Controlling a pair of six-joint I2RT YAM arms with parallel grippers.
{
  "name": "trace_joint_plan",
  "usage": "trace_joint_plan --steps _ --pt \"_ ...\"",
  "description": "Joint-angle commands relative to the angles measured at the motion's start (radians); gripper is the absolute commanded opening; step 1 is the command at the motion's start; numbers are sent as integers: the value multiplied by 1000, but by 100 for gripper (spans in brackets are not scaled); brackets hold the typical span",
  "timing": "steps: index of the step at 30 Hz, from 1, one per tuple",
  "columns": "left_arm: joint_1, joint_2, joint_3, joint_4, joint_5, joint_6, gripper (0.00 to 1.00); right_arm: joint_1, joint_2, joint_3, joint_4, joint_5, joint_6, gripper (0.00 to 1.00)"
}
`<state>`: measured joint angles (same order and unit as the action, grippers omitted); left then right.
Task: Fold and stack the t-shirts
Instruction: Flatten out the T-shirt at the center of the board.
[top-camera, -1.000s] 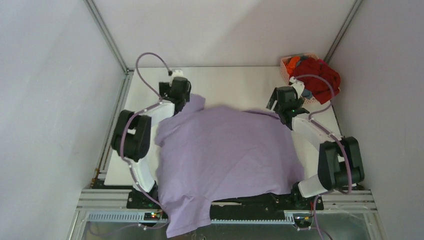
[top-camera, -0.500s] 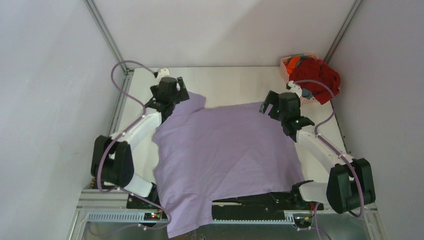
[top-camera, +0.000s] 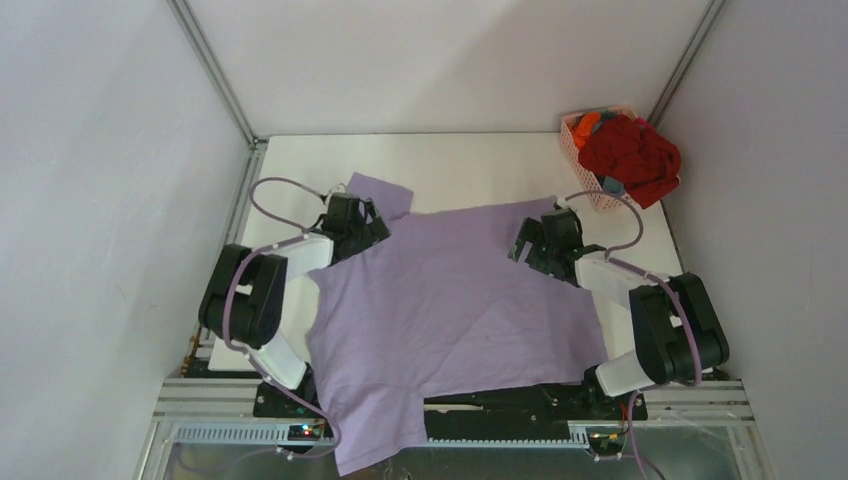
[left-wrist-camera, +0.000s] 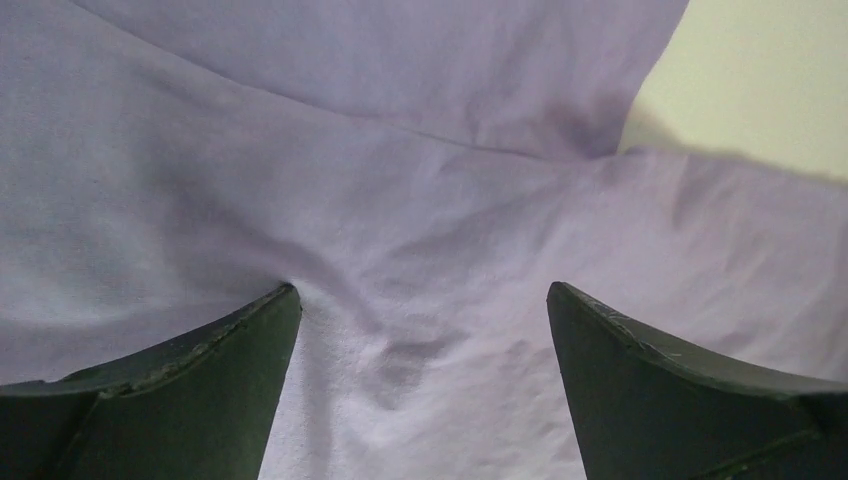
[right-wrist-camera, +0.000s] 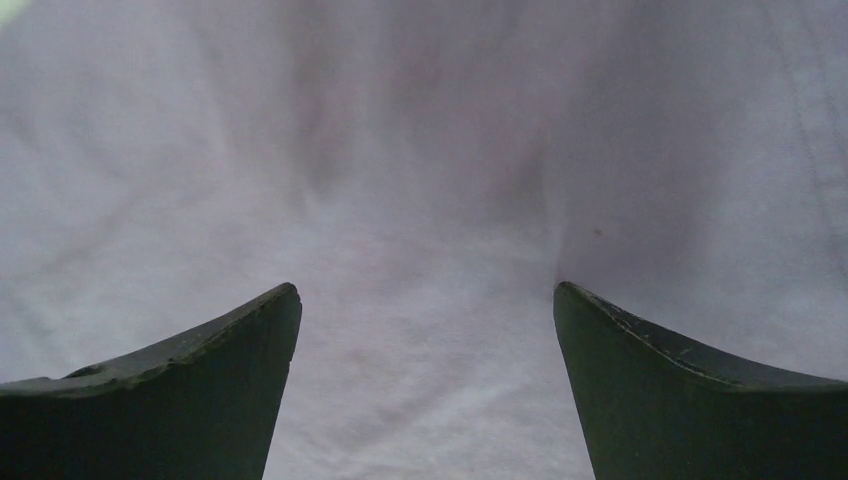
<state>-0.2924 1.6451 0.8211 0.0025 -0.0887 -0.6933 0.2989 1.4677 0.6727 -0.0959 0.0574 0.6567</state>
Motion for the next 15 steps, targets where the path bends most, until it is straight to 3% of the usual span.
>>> trace_joint_plan --steps 1,8,15 --pt "55 136 85 8 81 -87 100 -61 86 17 85 -104 42 100" --pt "112 305 308 -73 168 -124 100 -122 229 147 143 -187 57 100" --pt "154 536 694 -240 209 -109 100 -171 422 379 152 -245 77 100"
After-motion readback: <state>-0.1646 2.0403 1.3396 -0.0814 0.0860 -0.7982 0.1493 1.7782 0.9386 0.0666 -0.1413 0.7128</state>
